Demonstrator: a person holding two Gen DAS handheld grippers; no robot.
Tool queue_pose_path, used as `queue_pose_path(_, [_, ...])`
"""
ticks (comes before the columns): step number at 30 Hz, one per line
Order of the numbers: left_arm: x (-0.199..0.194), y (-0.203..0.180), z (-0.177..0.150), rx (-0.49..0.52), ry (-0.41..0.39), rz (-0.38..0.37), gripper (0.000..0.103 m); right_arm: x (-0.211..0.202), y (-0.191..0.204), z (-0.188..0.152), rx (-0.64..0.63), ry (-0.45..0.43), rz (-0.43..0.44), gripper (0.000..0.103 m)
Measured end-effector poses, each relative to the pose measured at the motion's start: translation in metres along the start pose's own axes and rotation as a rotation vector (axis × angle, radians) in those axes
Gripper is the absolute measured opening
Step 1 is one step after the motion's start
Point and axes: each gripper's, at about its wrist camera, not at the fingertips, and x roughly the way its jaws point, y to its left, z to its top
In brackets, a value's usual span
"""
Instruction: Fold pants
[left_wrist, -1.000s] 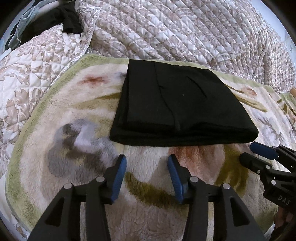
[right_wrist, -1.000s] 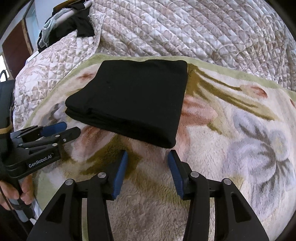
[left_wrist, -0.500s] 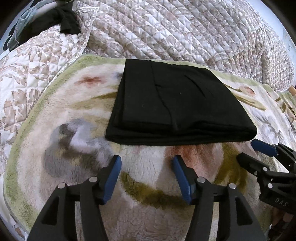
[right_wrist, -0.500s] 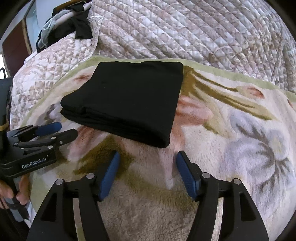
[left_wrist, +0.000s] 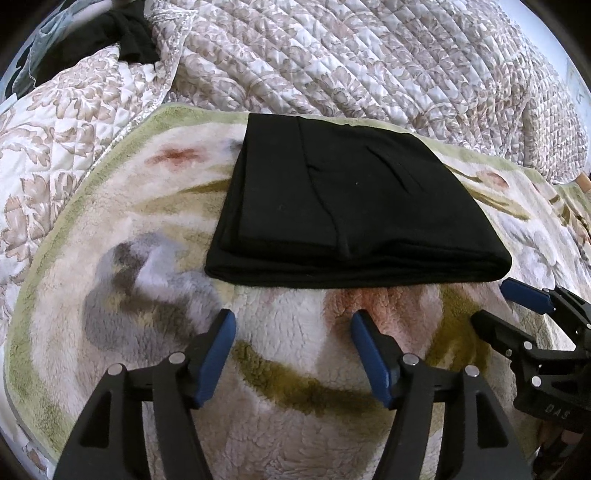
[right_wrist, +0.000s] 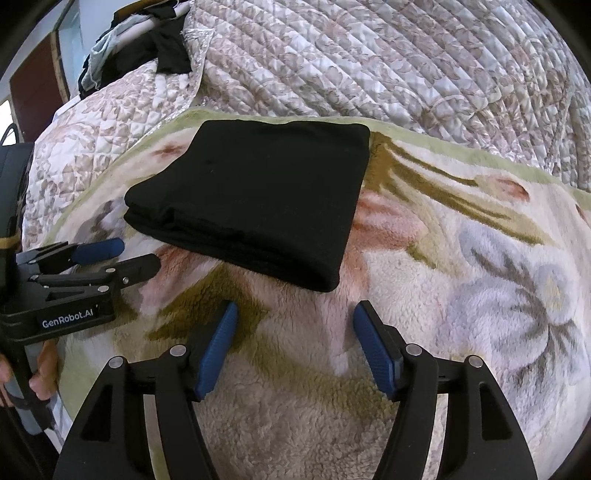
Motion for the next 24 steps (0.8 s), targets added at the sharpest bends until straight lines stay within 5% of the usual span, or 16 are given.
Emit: queue_pose_path(24, [0.0008, -0.0002, 0.0008, 0.005, 0.003, 0.005, 0.069, -0.0007, -0.0011, -0.0018, 0.0, -0.018, 0.012, 0.068])
